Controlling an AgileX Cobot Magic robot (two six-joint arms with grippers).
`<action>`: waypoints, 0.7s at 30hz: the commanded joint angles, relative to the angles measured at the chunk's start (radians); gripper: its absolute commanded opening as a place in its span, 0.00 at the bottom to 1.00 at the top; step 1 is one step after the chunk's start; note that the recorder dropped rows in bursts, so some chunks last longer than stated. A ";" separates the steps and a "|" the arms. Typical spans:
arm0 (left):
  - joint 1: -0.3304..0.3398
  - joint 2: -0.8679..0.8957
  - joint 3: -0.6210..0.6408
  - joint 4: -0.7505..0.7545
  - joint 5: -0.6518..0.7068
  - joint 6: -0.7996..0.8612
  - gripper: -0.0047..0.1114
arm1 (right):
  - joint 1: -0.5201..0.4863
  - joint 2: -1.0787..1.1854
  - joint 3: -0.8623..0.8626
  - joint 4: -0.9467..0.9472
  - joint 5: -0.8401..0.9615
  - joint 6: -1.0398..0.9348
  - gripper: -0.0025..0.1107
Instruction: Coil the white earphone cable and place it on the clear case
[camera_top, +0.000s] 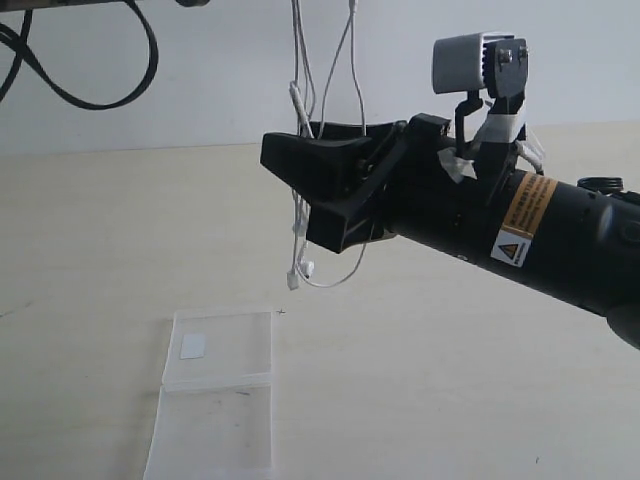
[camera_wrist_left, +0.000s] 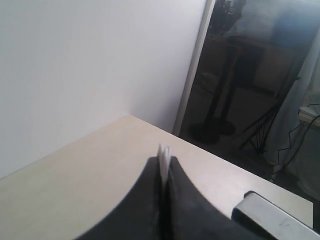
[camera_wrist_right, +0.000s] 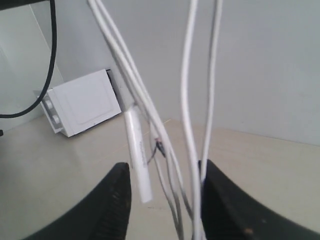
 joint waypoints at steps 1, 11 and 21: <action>-0.007 0.002 -0.006 -0.008 -0.030 0.023 0.04 | 0.001 0.002 -0.007 0.014 0.016 0.000 0.40; -0.007 0.002 -0.006 -0.053 -0.052 0.045 0.04 | 0.001 0.002 -0.007 0.051 0.072 0.000 0.22; -0.007 0.002 -0.006 -0.029 0.042 0.045 0.04 | 0.001 -0.018 -0.007 -0.002 0.206 0.026 0.02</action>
